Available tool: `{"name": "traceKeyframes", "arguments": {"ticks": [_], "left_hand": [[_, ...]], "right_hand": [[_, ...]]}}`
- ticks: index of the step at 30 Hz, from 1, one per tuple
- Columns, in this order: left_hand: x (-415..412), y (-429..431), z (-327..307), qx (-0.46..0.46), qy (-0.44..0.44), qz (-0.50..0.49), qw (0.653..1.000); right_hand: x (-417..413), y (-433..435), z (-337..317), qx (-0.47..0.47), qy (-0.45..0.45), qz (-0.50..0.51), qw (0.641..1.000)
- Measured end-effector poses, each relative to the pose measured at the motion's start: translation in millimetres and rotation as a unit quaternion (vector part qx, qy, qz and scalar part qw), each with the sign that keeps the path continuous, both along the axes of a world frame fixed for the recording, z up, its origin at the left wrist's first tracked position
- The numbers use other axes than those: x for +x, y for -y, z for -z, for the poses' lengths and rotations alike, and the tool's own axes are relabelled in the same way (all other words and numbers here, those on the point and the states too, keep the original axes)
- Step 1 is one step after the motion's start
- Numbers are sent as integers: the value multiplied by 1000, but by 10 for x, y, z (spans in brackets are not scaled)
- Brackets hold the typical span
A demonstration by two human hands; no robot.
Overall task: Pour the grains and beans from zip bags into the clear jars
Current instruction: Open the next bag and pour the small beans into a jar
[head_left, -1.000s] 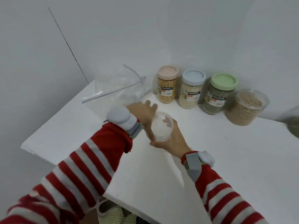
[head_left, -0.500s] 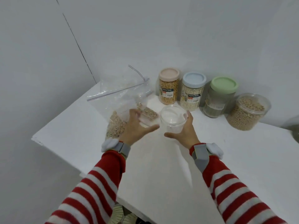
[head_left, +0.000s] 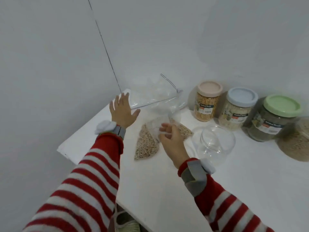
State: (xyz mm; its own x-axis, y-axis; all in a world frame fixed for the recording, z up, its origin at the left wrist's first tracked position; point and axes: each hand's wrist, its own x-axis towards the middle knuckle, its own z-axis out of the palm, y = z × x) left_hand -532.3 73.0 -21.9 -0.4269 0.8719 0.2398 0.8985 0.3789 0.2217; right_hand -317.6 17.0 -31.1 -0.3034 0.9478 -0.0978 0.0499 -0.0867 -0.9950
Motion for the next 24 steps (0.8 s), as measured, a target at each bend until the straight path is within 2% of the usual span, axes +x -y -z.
{"name": "traceKeyframes", "arguments": {"ticks": [2, 3, 5, 10, 17, 21, 24], "left_hand": [[-162, -163, -145, -134, -9, 25, 991], [-191, -208, -250, -173, 29, 60, 983], [-195, -222, -475, -185, 125, 137, 965], [47, 51, -1263, -56, 219, 192, 955], [135, 264, -2137, 55, 265, 199, 942], [36, 155, -2303, 139, 272, 165, 938], [-104, 49, -2207, 174, 305, 126, 928]], "right_hand": [[-203, -93, 3, -137, 0, -53, 989], [-266, -104, 0, -157, 4, -69, 985], [-363, -126, -51, -139, 8, -54, 989], [-538, -265, -564, -37, -56, 27, 997], [-747, -591, -1668, -13, -101, -20, 995], [-883, -706, -2049, 29, -100, -63, 993], [-955, -722, -2092, 40, -98, -73, 992]]}}
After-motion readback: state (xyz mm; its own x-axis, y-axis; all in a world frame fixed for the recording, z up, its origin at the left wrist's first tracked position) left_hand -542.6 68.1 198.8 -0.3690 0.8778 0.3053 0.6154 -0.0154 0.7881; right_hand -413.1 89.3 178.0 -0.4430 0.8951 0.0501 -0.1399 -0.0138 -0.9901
